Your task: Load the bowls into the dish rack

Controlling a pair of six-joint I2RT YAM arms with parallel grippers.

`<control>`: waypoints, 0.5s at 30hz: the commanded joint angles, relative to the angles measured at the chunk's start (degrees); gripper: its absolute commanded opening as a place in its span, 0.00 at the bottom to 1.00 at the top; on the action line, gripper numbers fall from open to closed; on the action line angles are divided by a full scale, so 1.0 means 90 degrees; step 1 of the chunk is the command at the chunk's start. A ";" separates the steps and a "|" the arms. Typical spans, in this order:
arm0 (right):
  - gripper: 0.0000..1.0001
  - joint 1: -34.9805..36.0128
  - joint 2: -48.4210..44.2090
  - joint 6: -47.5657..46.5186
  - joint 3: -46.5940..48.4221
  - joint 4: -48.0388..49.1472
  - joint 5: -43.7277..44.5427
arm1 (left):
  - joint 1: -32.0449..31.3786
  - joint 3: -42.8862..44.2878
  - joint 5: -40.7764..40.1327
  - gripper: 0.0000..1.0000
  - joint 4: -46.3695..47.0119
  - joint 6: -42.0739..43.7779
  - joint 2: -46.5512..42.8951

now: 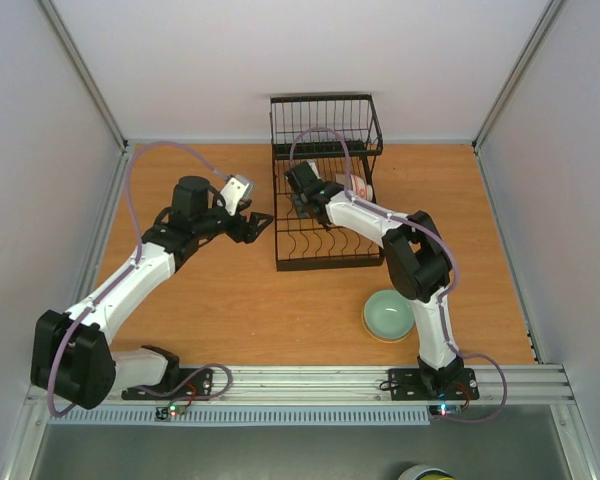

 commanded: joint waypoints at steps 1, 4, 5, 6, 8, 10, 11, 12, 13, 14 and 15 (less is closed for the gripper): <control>0.63 -0.0029 -0.0164 0.0155 -0.0216 -0.0201 0.0050 | 0.0007 -0.0024 0.0165 0.79 0.0385 0.0049 0.0072; 0.85 -0.0035 -0.0310 0.0198 -0.0309 -0.0167 0.0126 | 0.0013 0.0012 0.0219 0.79 0.0337 0.0045 0.0121; 0.90 -0.0039 -0.0391 0.0217 -0.0366 -0.0131 0.0136 | 0.0007 0.0023 0.0234 0.79 0.0332 0.0034 0.0138; 0.93 -0.0034 -0.0530 0.0225 -0.0446 -0.0072 0.0121 | 0.0012 0.0025 0.0244 0.79 0.0330 0.0017 0.0141; 0.98 -0.0034 -0.0770 0.0209 -0.0626 0.0064 0.0055 | 0.0009 0.0016 0.0247 0.79 0.0342 0.0008 0.0143; 0.99 -0.0034 -0.0994 0.0175 -0.0761 0.0137 -0.0023 | 0.0006 0.0006 0.0246 0.79 0.0361 0.0012 0.0141; 0.99 -0.0038 -0.1126 0.0152 -0.0848 0.0196 -0.0070 | 0.0003 0.0005 0.0241 0.79 0.0366 0.0011 0.0149; 0.99 -0.0040 -0.1244 0.0148 -0.0920 0.0227 -0.0099 | 0.0002 -0.0003 0.0245 0.79 0.0368 0.0018 0.0150; 0.99 -0.0036 -0.1390 0.0147 -0.0998 0.0271 -0.0148 | 0.0004 -0.0004 0.0255 0.79 0.0373 0.0020 0.0151; 0.99 -0.0029 -0.1551 0.0154 -0.1114 0.0311 -0.0224 | 0.0009 -0.0005 0.0252 0.79 0.0376 0.0026 0.0144; 0.99 -0.0026 -0.1734 0.0158 -0.1232 0.0384 -0.0314 | 0.0005 -0.0013 0.0243 0.79 0.0379 0.0029 0.0142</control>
